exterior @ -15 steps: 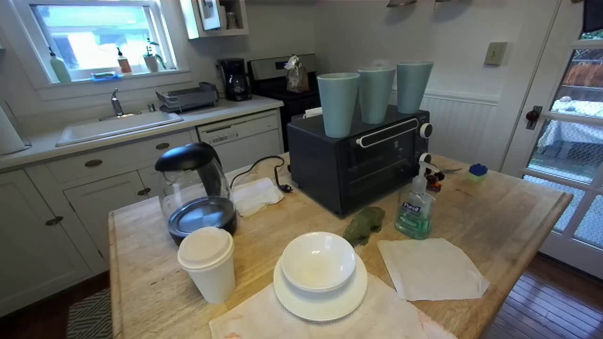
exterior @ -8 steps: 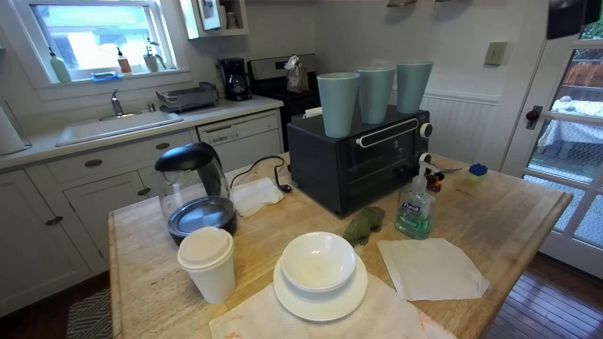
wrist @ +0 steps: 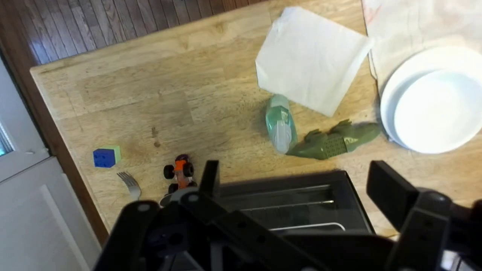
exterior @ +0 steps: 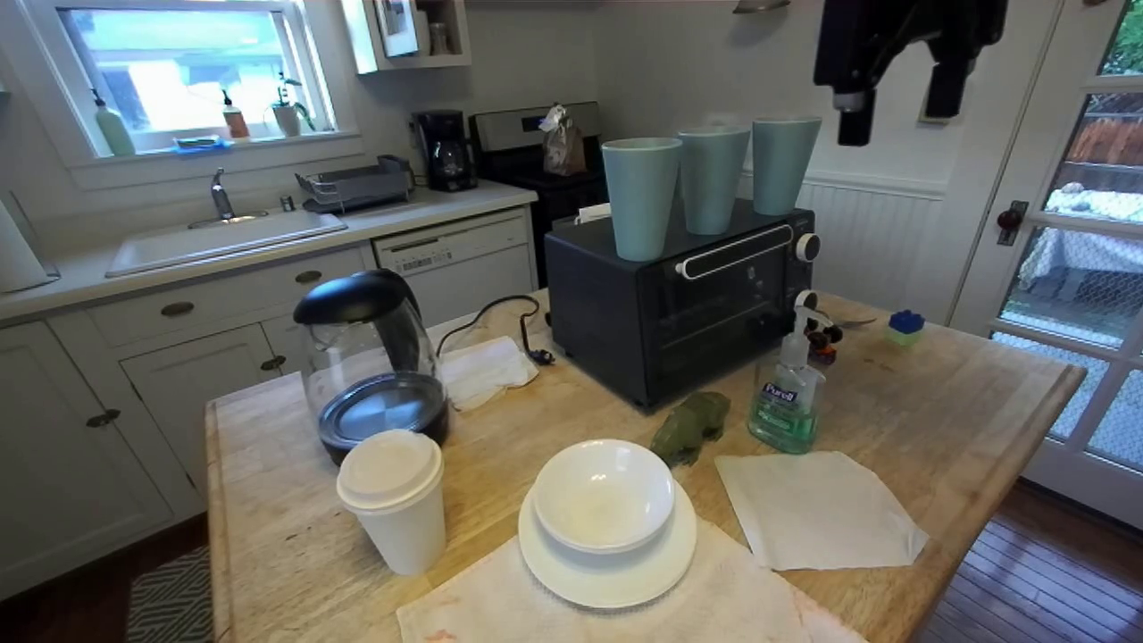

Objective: Pick up the light blue cup on the left and put it in the middle light blue cup, pick up the light blue cup on the right and put it in the stacked light blue cup on the left

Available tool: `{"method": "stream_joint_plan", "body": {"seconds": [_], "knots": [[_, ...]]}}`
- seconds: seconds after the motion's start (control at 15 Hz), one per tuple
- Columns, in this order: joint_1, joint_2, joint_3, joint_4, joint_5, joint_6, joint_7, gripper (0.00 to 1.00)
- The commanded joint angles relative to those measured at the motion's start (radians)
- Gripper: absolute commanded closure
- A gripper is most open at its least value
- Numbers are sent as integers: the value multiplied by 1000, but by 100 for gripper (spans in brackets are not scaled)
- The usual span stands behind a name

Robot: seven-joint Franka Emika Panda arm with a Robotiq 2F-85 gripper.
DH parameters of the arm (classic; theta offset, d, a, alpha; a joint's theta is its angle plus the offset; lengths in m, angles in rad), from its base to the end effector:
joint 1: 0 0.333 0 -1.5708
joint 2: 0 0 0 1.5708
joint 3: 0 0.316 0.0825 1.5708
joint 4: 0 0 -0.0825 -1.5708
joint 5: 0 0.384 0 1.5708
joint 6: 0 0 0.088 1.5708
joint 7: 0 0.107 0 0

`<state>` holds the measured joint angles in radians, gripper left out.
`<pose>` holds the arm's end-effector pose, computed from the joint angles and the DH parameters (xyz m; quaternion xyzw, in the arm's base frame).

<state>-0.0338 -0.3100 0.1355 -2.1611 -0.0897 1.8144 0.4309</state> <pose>0.4565 0.0440 0.5212 0.9856 -0.1555 -0.0026 0.0668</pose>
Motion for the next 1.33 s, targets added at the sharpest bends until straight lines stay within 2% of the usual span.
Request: {"method": "stream_joint_plan", "body": {"seconds": [0.0,0.33,0.47,0.6,1.13,1.2,1.27], "knots": [[-1,40,-2,-9,-24,167,87,0],[-6,72,-10,-37,7,467,206,0],[-8,89,-16,-39,8,531,239,0],[2,83,-18,-34,-1,488,204,0],[3,100,-24,-35,-1,491,204,0],[-3,105,-23,-37,-6,513,235,0],[1,110,-30,-34,26,525,226,0]]}}
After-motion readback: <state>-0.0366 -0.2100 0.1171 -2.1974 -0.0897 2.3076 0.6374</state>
